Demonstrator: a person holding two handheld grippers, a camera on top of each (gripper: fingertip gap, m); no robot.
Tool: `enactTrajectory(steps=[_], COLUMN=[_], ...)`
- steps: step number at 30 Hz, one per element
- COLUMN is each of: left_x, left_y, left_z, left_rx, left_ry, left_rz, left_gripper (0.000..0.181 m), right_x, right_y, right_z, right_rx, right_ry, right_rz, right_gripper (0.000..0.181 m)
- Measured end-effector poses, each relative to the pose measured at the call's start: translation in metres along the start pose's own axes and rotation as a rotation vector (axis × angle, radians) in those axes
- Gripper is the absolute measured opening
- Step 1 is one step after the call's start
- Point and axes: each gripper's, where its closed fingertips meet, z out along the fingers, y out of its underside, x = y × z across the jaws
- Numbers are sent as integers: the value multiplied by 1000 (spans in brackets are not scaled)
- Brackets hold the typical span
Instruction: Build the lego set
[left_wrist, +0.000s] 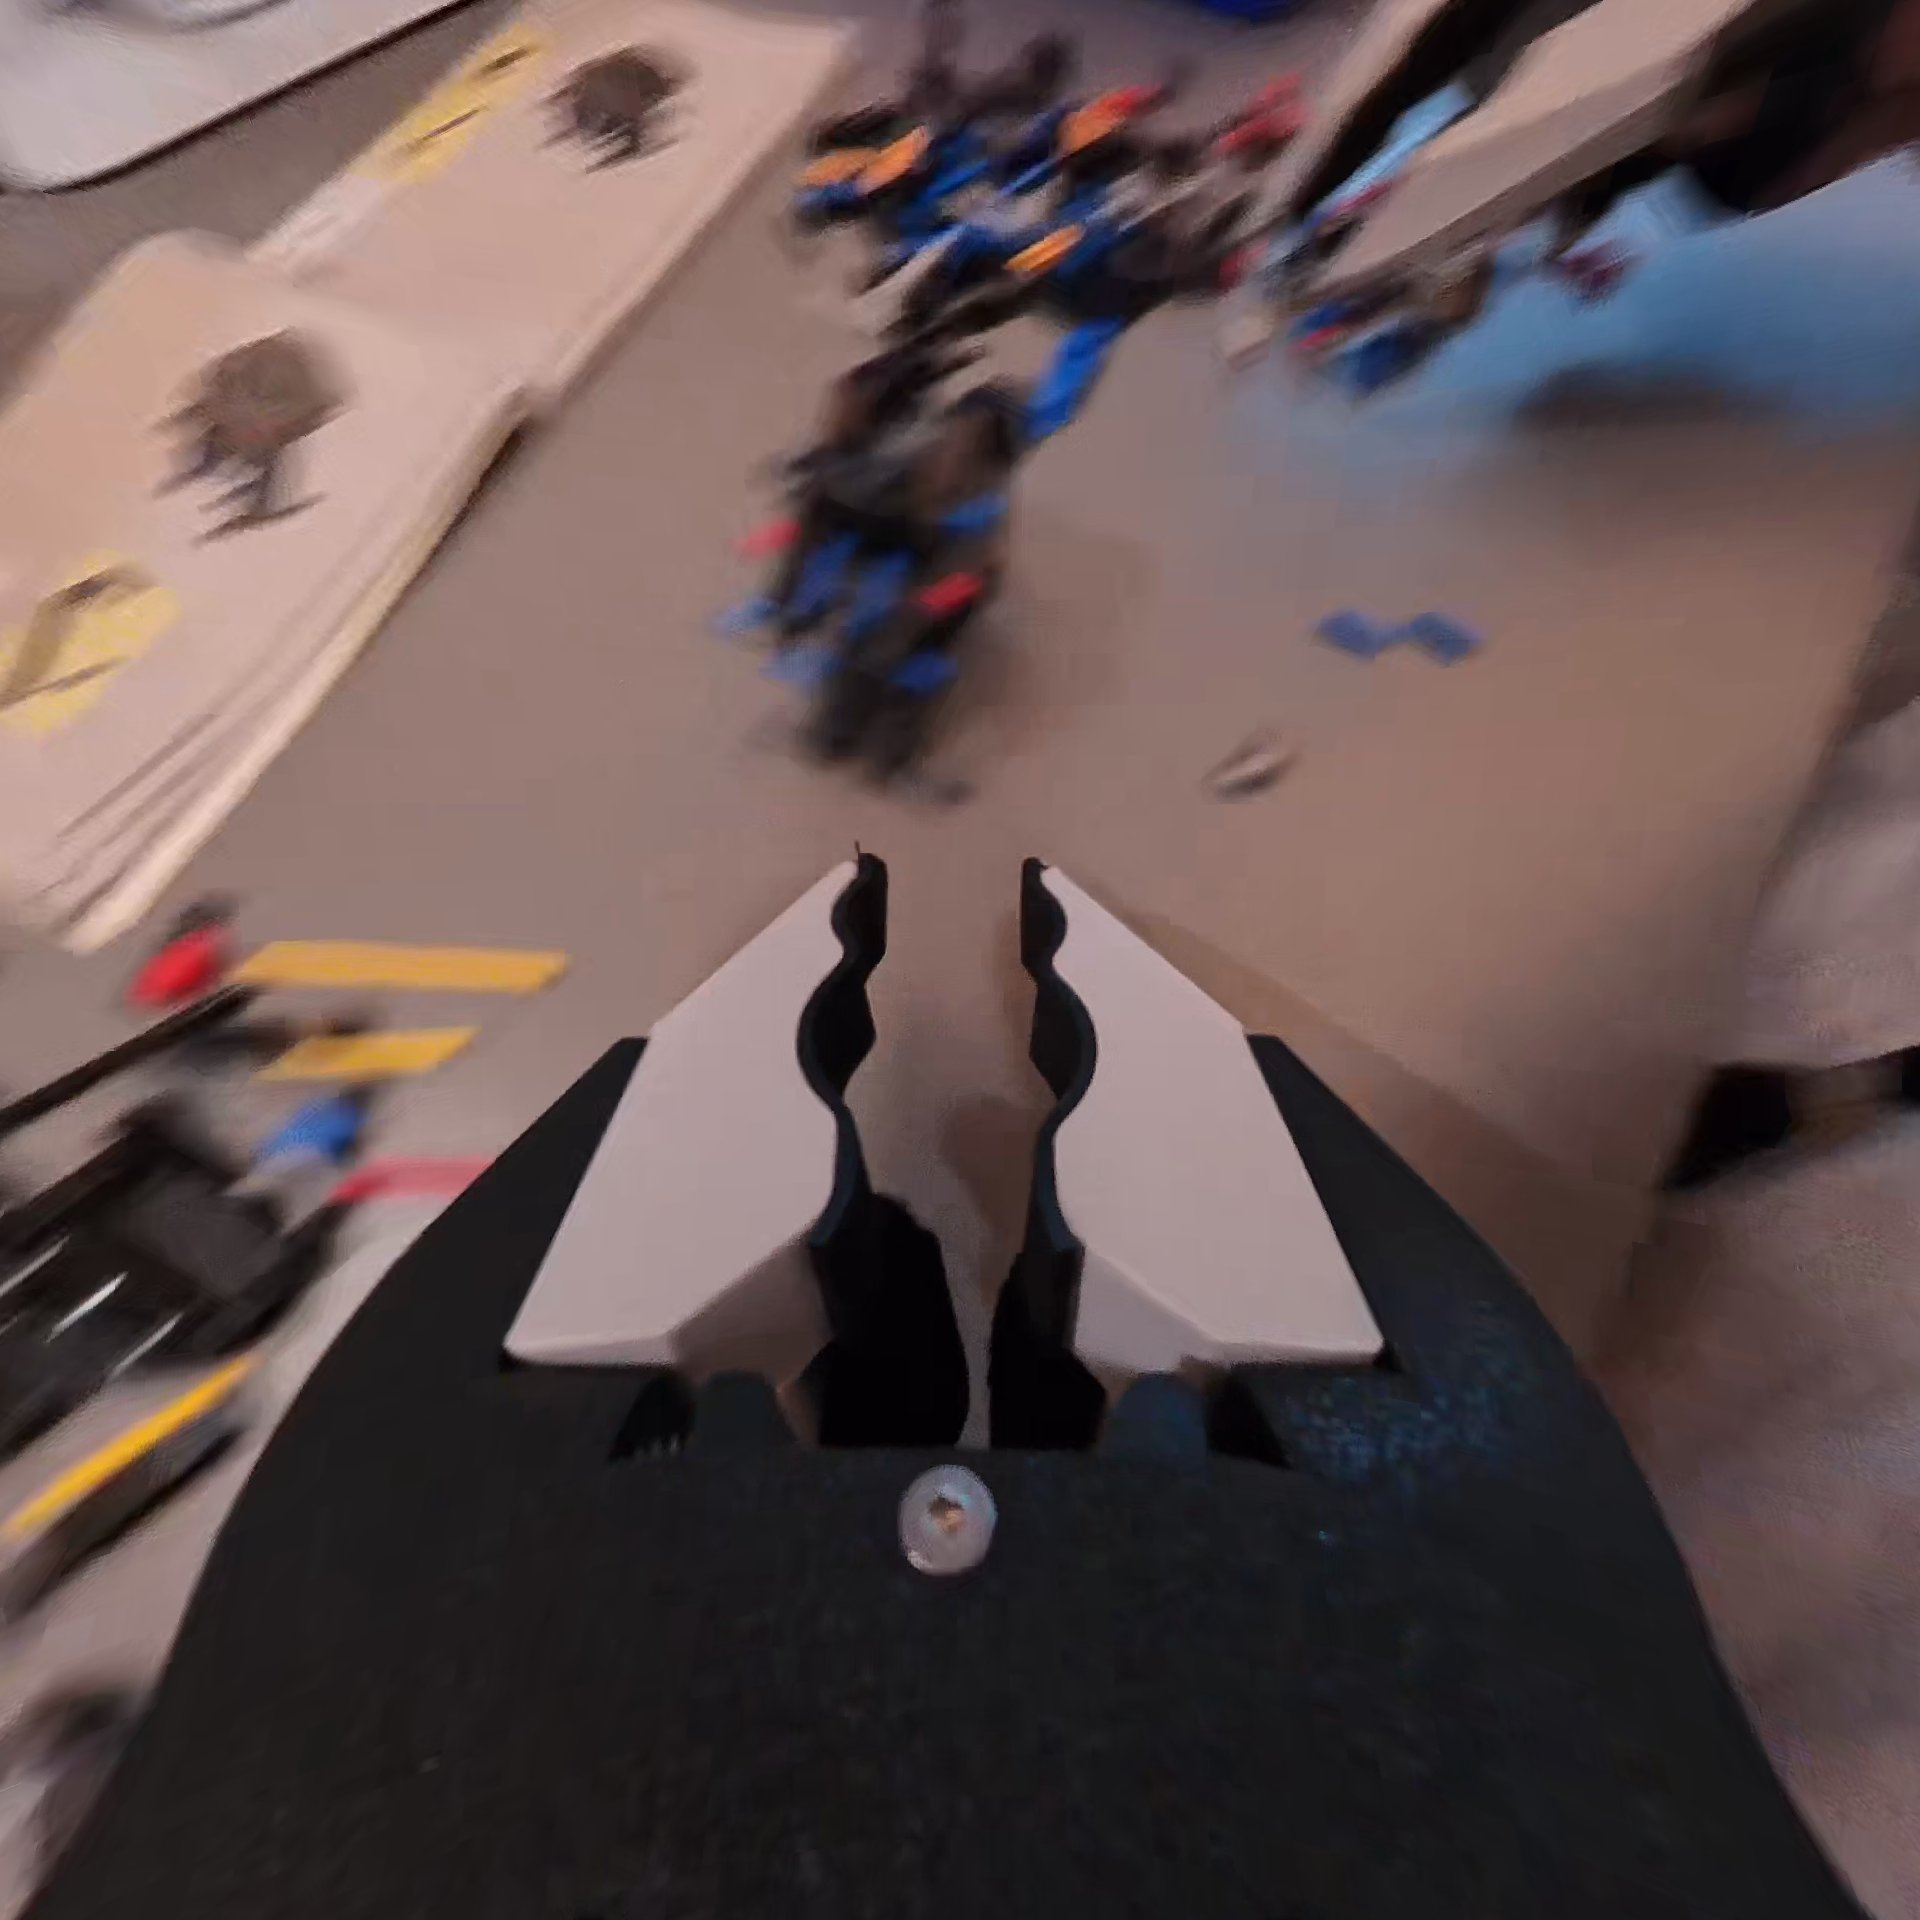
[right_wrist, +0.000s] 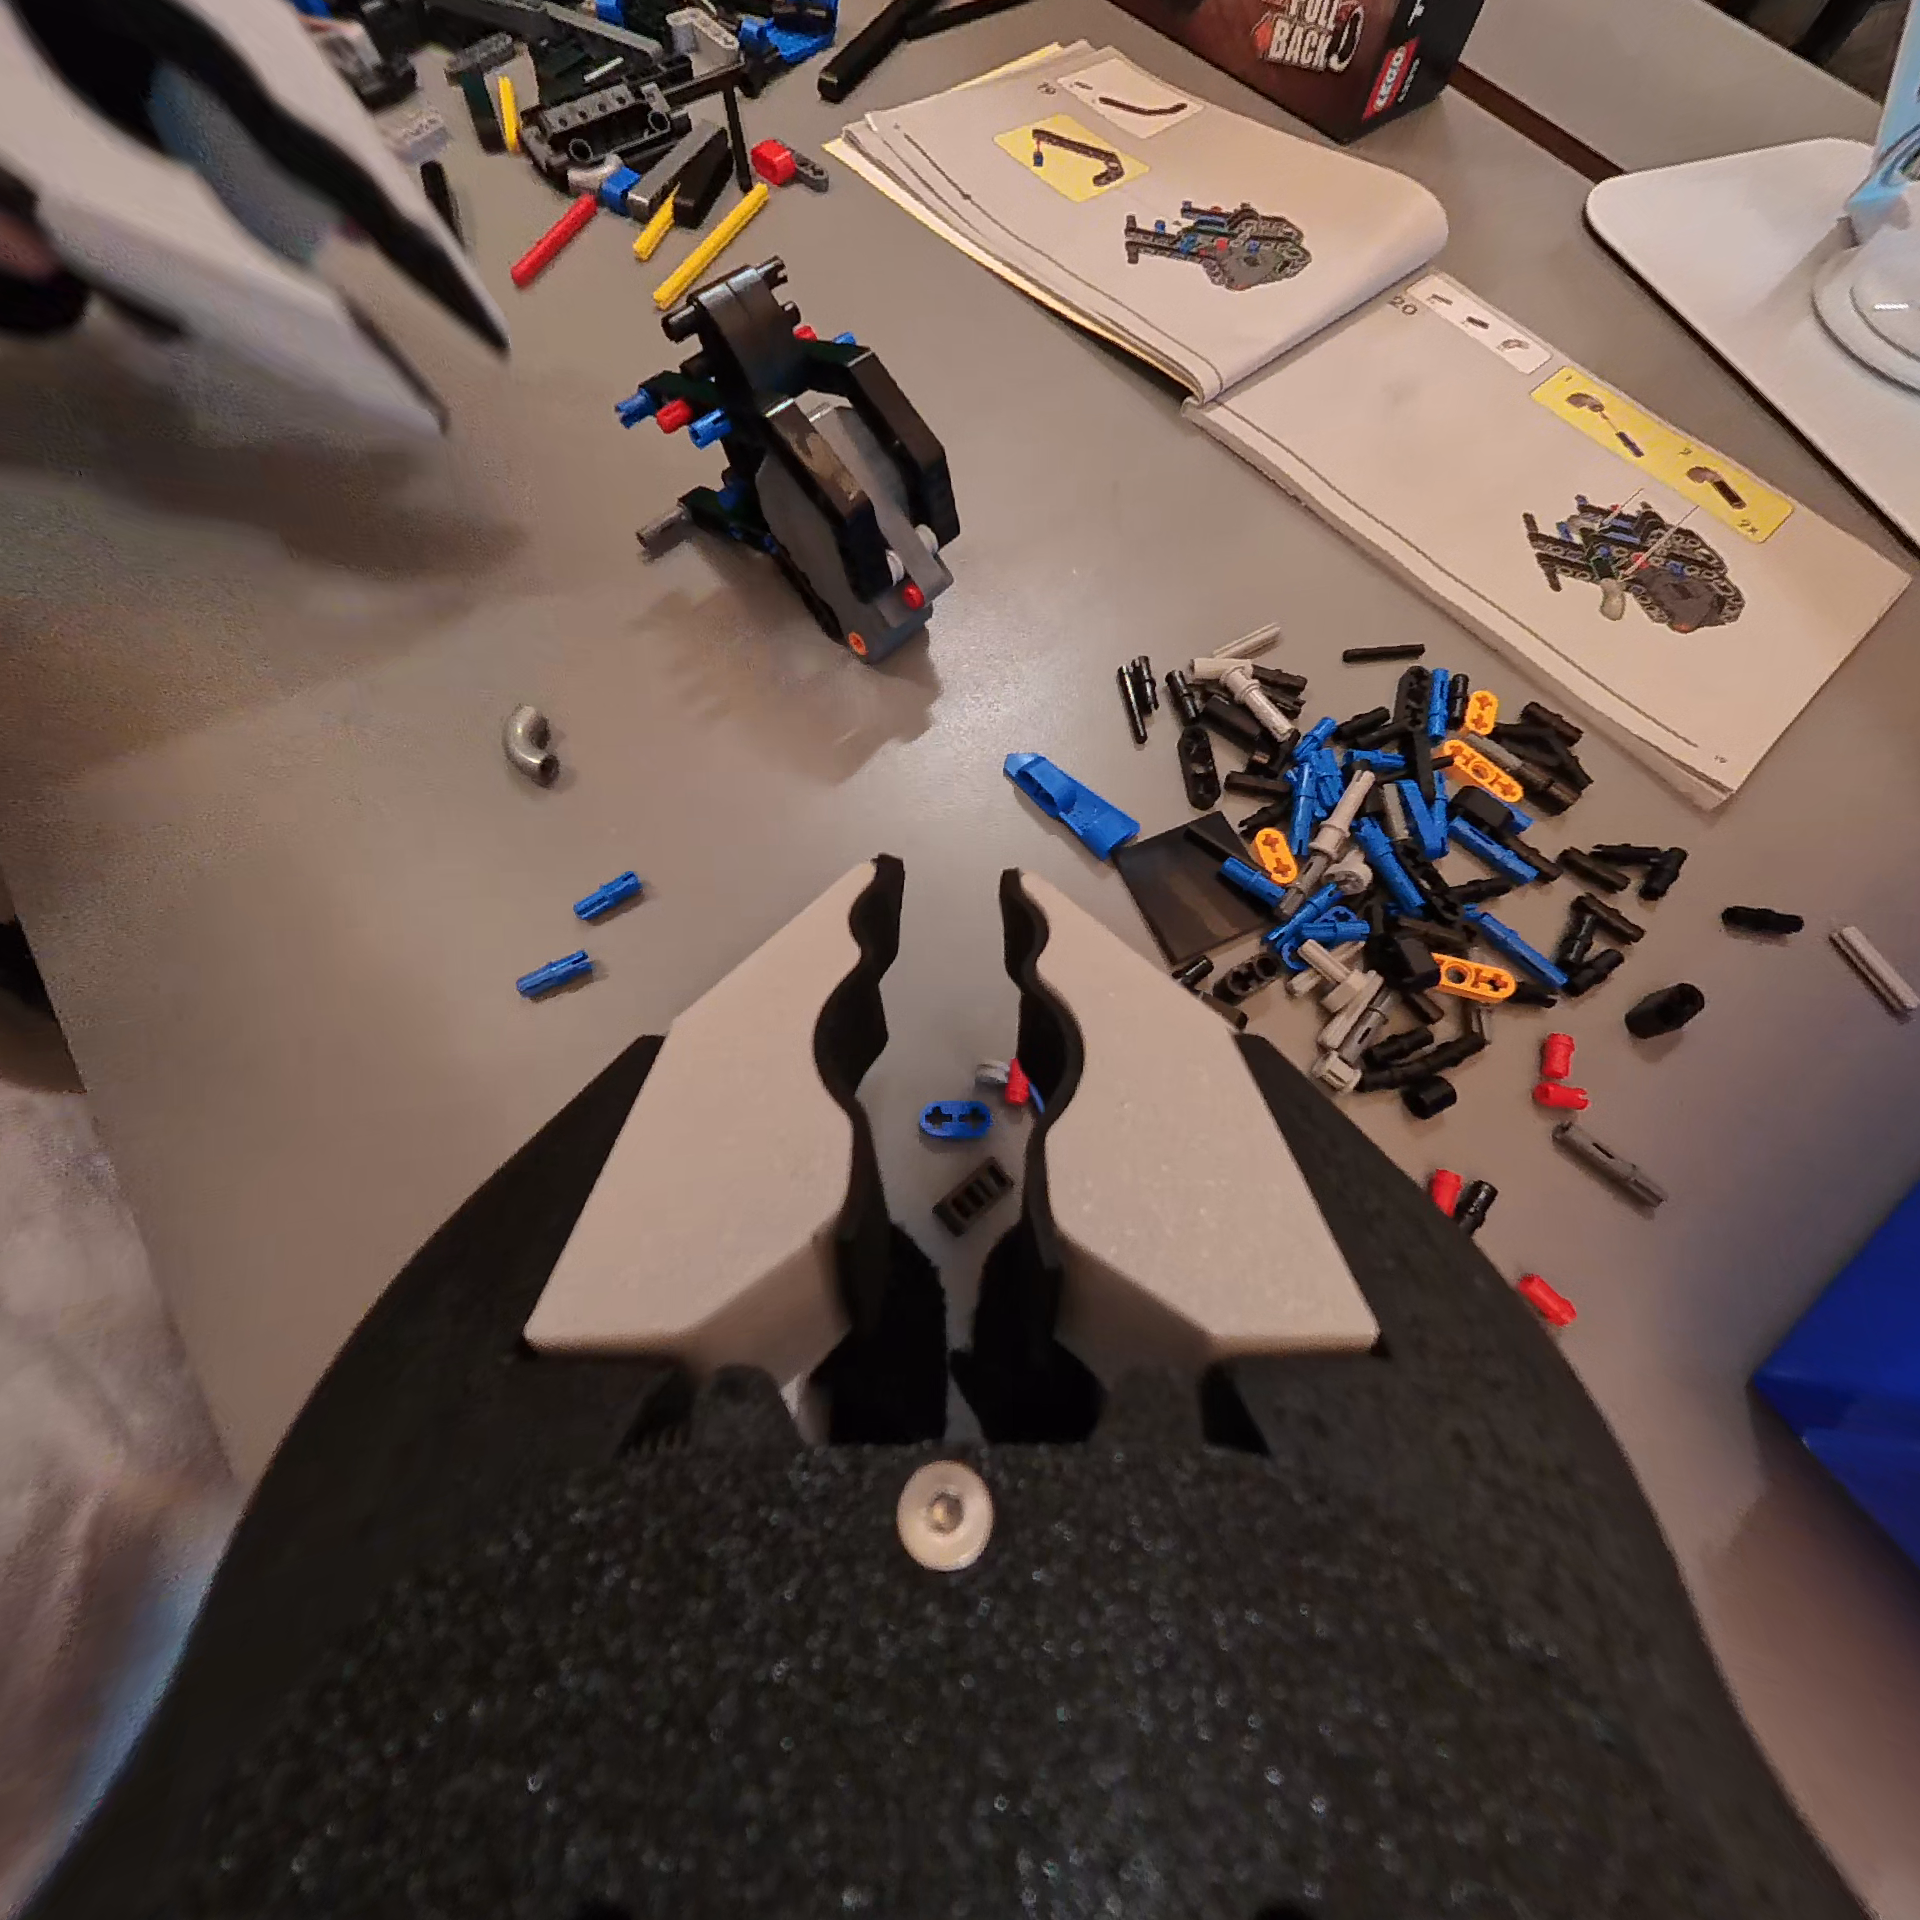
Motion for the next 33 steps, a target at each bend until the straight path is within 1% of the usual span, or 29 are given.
enactTrajectory(steps=[2, 3, 5, 7, 9, 11, 14, 16, 18, 21, 24, 26, 28, 33], left_x=[-61, -84, -113, -131, -136, -137, -142, -140, -142, -142, -143, -144, -145, -146], left_y=[28, 40, 55, 60, 57, 53, 58, 60, 65, 67, 66, 65, 64, 64], left_z=[-30, -43, -58, -56, -47, -39, -34, -31, -30, -29, -26, -25, -25, -27], left_rx=[-86, -127, -180, -213, -215, -207, -243, -252, -283, -292, -293, -292, -288, -280], left_ry=[-210, -280, -342, -362, -348, -347, -365, -324, -305, -280, -286, -291, -298, -312], left_rz=[-2, 6, 46, 31, -7, -2, 47, 44, 47, 61, 85, 91, 87, 90], left_gripper=[22, 22, 21, 21, 21, 19, 19, 19, 19, 18, 13, 12, 6, 6], right_x=[0, 0, 1, 1, 0, 0, 2, 3, 5, 7, 10, 11, 11, 16], right_y=[0, 1, 4, 6, 8, 8, 7, 8, 9, 10, 11, 11, 10, 8], right_z=[0, 0, 1, 3, 5, 5, 4, 4, 4, 3, 2, 2, 1, 1], right_rx=[12, 11, 4, -6, -18, -23, -17, -21, -25, -28, -33, -29, -29, -37], right_ry=[-9, -15, -18, -22, -22, -11, -2, -4, -7, -4, 7, 6, 7, 17], right_rz=[12, 19, 27, 32, 31, 22, 21, 25, 28, 25, 28, 36, 35, 19], right_gripper=[19, 19, 19, 19, 19, 19, 19, 19, 19, 19, 19, 19, 19, 19])
